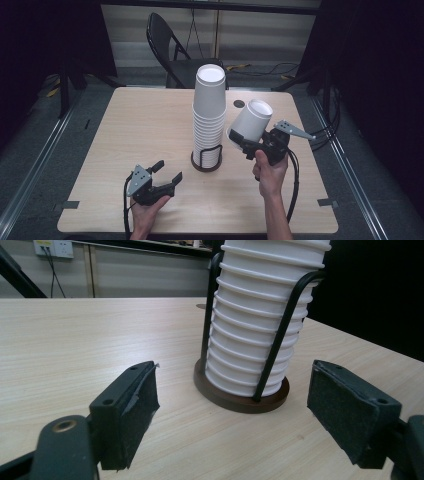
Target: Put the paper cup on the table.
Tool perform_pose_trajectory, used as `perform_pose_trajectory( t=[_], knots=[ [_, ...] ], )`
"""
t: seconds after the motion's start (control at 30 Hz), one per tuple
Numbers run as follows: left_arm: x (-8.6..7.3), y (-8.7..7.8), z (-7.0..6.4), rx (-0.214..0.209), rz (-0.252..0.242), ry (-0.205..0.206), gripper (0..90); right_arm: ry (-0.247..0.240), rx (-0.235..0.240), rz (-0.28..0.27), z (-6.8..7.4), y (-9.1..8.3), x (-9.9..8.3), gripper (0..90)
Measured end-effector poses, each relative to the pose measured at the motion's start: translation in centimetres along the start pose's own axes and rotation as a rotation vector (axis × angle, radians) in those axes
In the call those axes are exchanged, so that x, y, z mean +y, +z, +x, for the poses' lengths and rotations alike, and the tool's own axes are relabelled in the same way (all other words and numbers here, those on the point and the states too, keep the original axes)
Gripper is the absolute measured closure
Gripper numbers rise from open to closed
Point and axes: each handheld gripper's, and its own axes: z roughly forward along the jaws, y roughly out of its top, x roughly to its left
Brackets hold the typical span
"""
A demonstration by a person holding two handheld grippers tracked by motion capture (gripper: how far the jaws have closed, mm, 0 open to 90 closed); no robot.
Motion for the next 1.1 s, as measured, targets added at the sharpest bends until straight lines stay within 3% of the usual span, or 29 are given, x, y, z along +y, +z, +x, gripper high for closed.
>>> perform_pose_trajectory(
  t=[0.13, 0.2, 0.4, 0.5, 0.73, 0.8, 0.97, 1.1],
  knots=[
    [0.2, 0.2, -0.1, -0.025, 0.007, 0.003, 20.4, 0.013, -0.002, 0.010, 0.0, -0.1, -0.9, 14.4],
    [0.3, 0.3, -0.3, -0.053, 0.007, 0.003, 25.3, 0.032, 0.005, 0.011, -0.1, -0.2, -1.4, 14.5],
    [0.5, 0.6, -0.9, -0.055, -0.006, 0.022, 24.7, 0.076, 0.022, 0.021, -0.3, -0.2, -3.4, 14.6],
    [0.6, 0.9, -1.2, -0.075, -0.016, 0.015, 32.2, 0.097, 0.033, 0.026, -0.3, -0.3, -4.3, 14.6],
    [0.8, 1.4, -1.7, -0.087, -0.023, 0.027, 32.5, 0.124, 0.050, 0.036, 0.0, 0.0, -5.8, 14.6],
    [0.8, 1.5, -1.8, -0.116, -0.006, 0.037, 35.6, 0.138, 0.066, 0.020, 0.1, 0.0, -6.4, 14.7],
    [0.5, 1.6, -2.2, -0.139, 0.008, 0.047, 38.7, 0.177, 0.086, 0.030, 0.1, 0.2, -7.6, 14.7],
    [0.5, 1.7, -2.6, -0.155, -0.016, 0.064, 34.7, 0.203, 0.106, 0.044, 0.6, 0.7, -8.8, 14.7]
  ],
)
